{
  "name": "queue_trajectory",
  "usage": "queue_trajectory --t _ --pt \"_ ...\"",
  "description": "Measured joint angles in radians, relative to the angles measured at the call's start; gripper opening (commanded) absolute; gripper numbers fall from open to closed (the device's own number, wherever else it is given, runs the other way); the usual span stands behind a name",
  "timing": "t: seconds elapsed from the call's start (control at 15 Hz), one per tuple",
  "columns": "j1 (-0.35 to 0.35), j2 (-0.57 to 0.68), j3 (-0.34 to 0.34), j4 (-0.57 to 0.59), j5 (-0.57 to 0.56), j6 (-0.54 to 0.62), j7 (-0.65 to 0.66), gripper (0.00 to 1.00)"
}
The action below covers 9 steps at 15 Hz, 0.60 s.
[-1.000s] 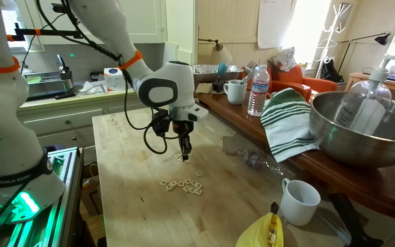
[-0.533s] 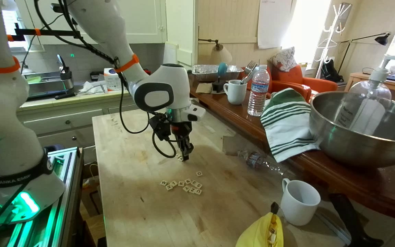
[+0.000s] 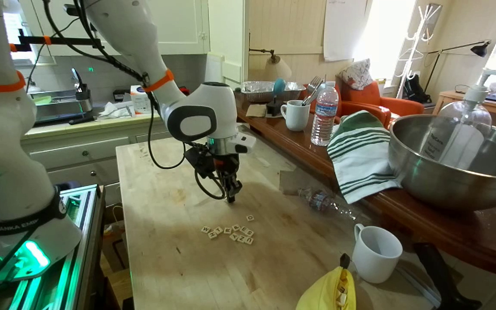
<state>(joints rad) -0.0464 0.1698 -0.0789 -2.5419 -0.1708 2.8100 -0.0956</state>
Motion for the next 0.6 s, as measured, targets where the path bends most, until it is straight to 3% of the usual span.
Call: queue_trajectory --t 0.6 --pt "-0.005 0.002 0.013 0.0 0.037 0.002 -0.043 0.0"
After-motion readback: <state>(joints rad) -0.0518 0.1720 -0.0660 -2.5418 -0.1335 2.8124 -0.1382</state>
